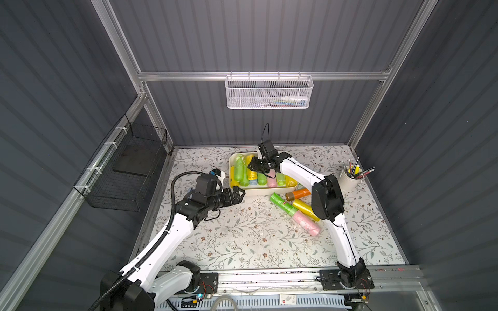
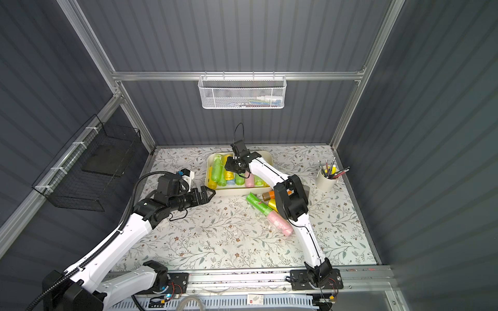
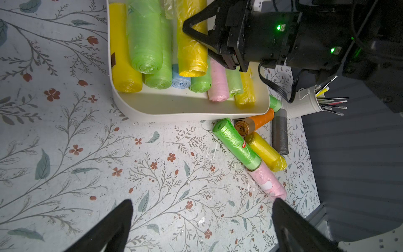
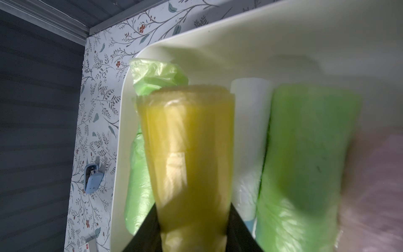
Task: Put the roll of trash bags into the storage box
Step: Place the roll of trash bags in the storage box.
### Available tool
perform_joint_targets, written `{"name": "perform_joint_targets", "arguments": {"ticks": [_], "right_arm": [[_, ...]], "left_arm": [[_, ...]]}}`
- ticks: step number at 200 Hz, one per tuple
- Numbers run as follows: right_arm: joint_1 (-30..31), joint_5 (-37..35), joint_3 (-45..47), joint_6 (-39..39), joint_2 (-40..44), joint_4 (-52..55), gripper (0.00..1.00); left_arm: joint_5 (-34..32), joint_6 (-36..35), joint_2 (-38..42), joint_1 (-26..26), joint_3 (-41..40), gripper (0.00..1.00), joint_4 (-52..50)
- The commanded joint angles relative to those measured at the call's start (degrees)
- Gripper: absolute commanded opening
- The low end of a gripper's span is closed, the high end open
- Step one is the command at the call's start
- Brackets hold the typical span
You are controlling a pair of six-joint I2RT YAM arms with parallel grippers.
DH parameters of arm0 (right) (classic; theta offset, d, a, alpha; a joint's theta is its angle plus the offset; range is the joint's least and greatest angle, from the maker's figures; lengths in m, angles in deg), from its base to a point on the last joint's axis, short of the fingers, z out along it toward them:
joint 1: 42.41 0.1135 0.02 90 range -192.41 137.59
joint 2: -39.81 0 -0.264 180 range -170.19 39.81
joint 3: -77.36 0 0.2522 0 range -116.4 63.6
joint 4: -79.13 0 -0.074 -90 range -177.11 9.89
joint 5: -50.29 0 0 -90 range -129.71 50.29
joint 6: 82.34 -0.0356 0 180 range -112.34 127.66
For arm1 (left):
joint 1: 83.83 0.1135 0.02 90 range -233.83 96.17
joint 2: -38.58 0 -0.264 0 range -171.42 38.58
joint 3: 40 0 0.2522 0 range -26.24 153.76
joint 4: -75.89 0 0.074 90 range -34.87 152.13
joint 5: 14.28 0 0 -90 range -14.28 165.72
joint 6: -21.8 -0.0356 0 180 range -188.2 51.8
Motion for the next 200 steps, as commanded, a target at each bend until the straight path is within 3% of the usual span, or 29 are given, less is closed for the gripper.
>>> {"name": "perform_joint_targets", "arguments": {"ticks": [1, 76, 86, 102, 180, 200], "right_arm": [[-0.34, 1.45, -2.46, -1.12, -1.12, -1.64, 0.38], [-0.92, 6.14, -3.31, -4.64, -3.26, -5.7, 0.4], [-0.96, 6.82, -3.41, -4.71, -3.41, -5.85, 0.45], [-1.31, 9.37, -3.32, -4.76, -3.56, -5.81, 0.64], [-1.75, 8.07, 2.54, -2.94, 4.28, -6.71, 0.76], [-1.71, 4.5, 5.01, -1.98, 7.55, -6.79, 0.8]], "left_arm": [[0.18, -1.26, -0.37, 0.01, 1.16, 1.0, -0.43], [0.74, -1.41, -1.24, 0.01, 1.28, 1.0, -0.24], [0.65, -1.35, -1.32, 0.02, 1.29, 1.0, -0.16], [0.56, -1.65, -1.41, -0.04, 1.44, 1.0, -0.46], [-0.54, -3.05, -2.03, -0.04, 2.0, 1.0, -0.79], [-0.57, -3.16, -2.49, -0.03, 2.11, 1.0, -0.53]]}}
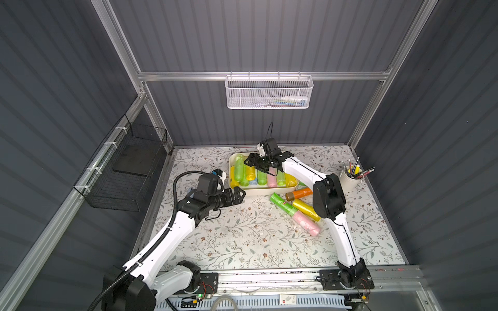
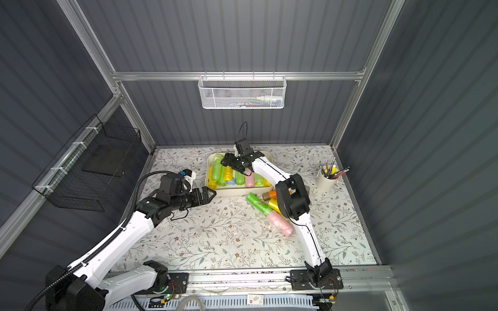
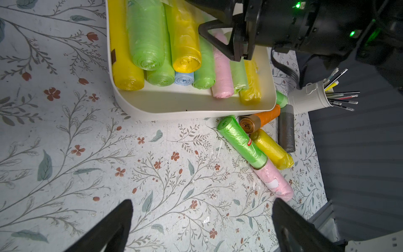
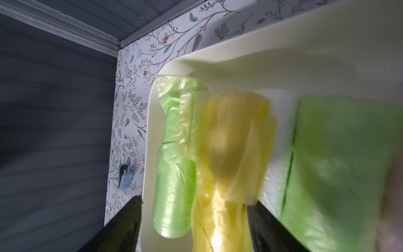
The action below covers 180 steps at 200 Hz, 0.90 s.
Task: Put the roll of trash bags into the storage box
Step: Place the roll of trash bags in the storage box.
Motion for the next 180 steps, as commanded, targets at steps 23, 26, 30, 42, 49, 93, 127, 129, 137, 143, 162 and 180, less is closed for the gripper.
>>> {"name": "perform_joint_targets", "arguments": {"ticks": [23, 26, 30, 42, 49, 93, 127, 129, 137, 143, 162, 180], "right_arm": [[-0.09, -4.62, 4.41, 3.37, 8.73, -1.31, 0.85], [-0.06, -4.94, 4.58, 3.67, 9.11, -1.17, 0.86], [-0.06, -5.37, 4.81, 4.25, 9.74, -0.89, 0.87], [-0.08, -7.48, 4.64, 6.02, 11.11, 1.01, 0.9], [-0.06, -8.96, 4.27, 7.14, 11.95, 2.17, 0.92], [-0.02, -17.73, 7.85, 13.35, 20.48, 8.64, 0.99], [-0.07, -22.24, 17.38, 15.25, 31.17, 8.73, 0.99], [-0.07, -22.41, 18.22, 15.38, 31.97, 8.76, 0.99], [-0.07, -23.35, 21.49, 15.46, 35.2, 8.82, 0.99], [-0.02, -24.31, 24.23, 15.27, 37.73, 8.79, 0.99], [-0.09, -27.01, 34.11, 15.03, 46.58, 7.86, 0.99], [-0.12, -27.97, 43.09, 14.45, 54.81, 7.6, 0.99]], "left_arm": [[0.06, -1.69, -1.28, -0.04, 2.15, 1.0, -0.14], [0.13, -1.71, -1.4, -0.02, 2.09, 1.0, -0.07], [0.22, -1.71, -1.5, -0.04, 2.26, 1.0, 0.04], [0.62, -2.03, -1.74, -0.04, 2.36, 1.0, 0.29], [0.83, -2.24, -1.86, -0.04, 2.53, 1.0, 0.31], [1.75, -3.46, -0.93, -0.04, 3.32, 1.0, 0.62], [3.7, -2.8, -1.42, -0.04, 3.68, 1.0, 2.38], [4.05, -2.76, -1.56, -0.1, 3.73, 1.0, 2.46], [5.28, -2.45, -2.16, -0.2, 4.18, 1.0, 2.66], [5.95, -2.31, -2.55, -0.42, 4.66, 1.0, 2.74], [4.8, -2.3, -3.5, -2.51, 5.61, 1.0, 3.05], [3.35, -1.83, -4.42, -5.16, 5.87, 1.0, 4.06]]}}
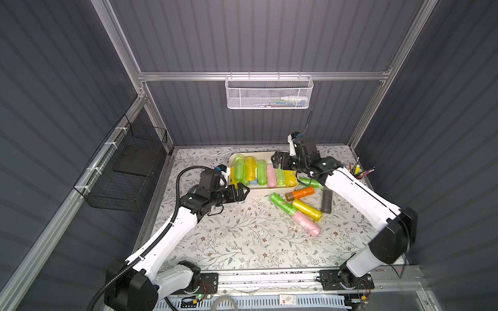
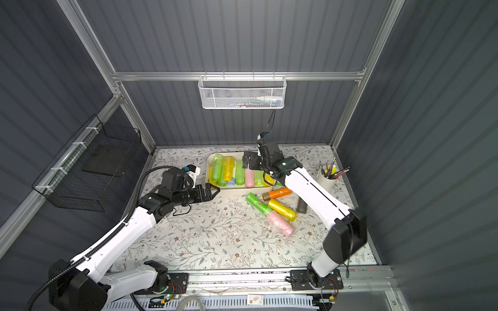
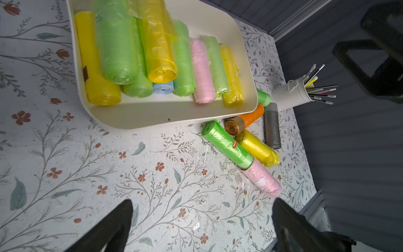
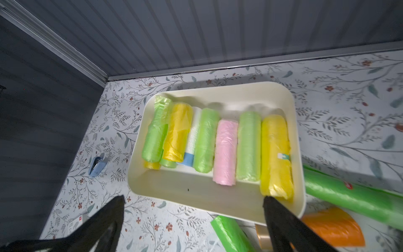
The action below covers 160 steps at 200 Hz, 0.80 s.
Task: Put the roll of trash bags into the storage box
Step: Place the roll of trash bags in the storage box.
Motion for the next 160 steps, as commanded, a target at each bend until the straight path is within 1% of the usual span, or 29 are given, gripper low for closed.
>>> {"name": "perform_joint_targets", "arguments": {"ticks": [1, 34, 40, 54, 76, 90, 123, 132, 146, 160], "right_arm": [[-0.16, -4.15, 9.32, 0.32, 8.1, 0.63, 0.99], [-0.16, -4.8, 23.06, -2.91, 21.49, 3.35, 0.99], [-0.17, -5.12, 25.26, -3.67, 25.17, 4.06, 0.99], [-0.22, -5.6, 29.85, -5.67, 30.96, 4.98, 0.99], [-0.15, -4.06, 35.66, -7.98, 38.56, 5.44, 0.99], [-0.15, -4.27, 38.64, -8.95, 42.62, 6.23, 0.99], [-0.16, -4.76, 42.81, -12.63, 47.93, 10.3, 0.99], [-0.21, -4.76, 44.39, -14.38, 48.83, 9.71, 0.99], [-0.18, -2.33, 46.97, -15.48, 49.58, 7.19, 0.99], [-0.2, -1.0, 48.75, -16.35, 49.42, 5.77, 0.99]], "left_arm": [[-0.04, -0.03, -1.29, -3.16, 1.91, 1.0, 1.98], [0.54, 3.23, -4.33, -9.01, 1.33, 1.0, 6.28], [0.64, 3.75, -4.95, -9.92, 1.07, 1.0, 7.29], [-0.14, 3.51, -6.31, -11.87, 0.82, 1.0, 8.72], [-1.52, 3.15, -8.41, -12.5, 1.42, 1.0, 9.51], [-1.67, 3.5, -8.98, -12.76, 1.12, 1.0, 10.81], [-2.63, 3.82, -7.38, -12.92, -0.55, 1.0, 10.72], [-4.28, 3.43, -6.37, -12.95, -1.27, 1.0, 10.27], [-7.42, 2.63, -5.0, -12.95, -1.84, 1.0, 9.43], [-8.91, 2.36, -4.2, -12.95, -2.22, 1.0, 9.75]]}}
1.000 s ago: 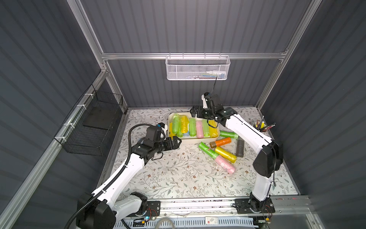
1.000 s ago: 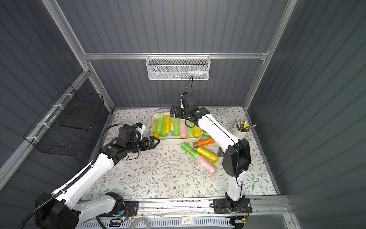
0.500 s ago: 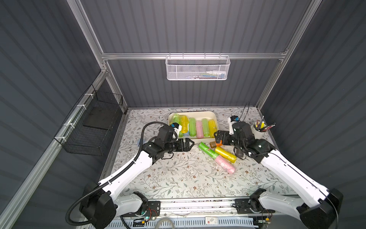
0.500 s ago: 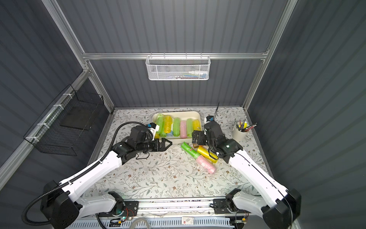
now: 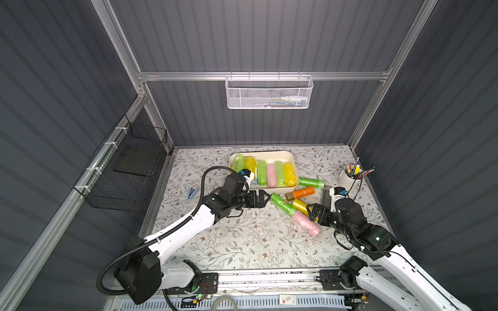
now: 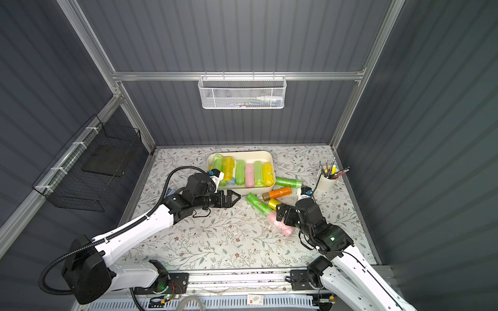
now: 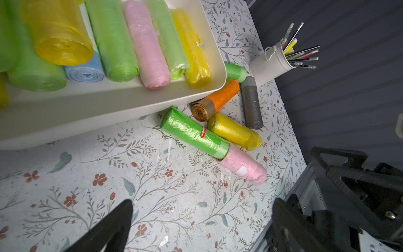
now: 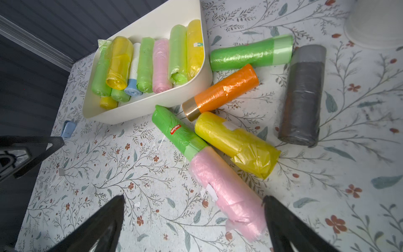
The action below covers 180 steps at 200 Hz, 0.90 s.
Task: Put the roll of trash bags into the storage box
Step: Place the roll of trash bags in the storage box, then pick up the roll of trash bags from the center of the board.
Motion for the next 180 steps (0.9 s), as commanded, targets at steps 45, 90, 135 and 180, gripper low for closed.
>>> {"name": "perform_joint_targets", "arguments": {"ticks": [45, 90, 135, 180], "right_arm": [[-0.13, -0.53, 1.25, -0.75, -3.83, 2.2, 0.99], [0.05, 0.05, 0.75, -1.18, -7.78, 3.34, 0.93], [0.21, 0.67, 3.92, -2.02, -9.76, -0.5, 0.88], [0.46, -0.09, 2.81, -0.73, -16.68, -0.16, 0.85]], "left_arm": [[-2.45, -0.28, 0.68, -0.22, -1.76, 1.0, 0.6], [-0.95, 1.87, -1.32, -0.22, -3.26, 1.0, 2.38], [-1.87, 0.99, -3.2, -0.23, -1.36, 1.0, 0.47], [-1.52, -0.14, -6.7, -0.22, 1.69, 1.0, -0.64]]}}
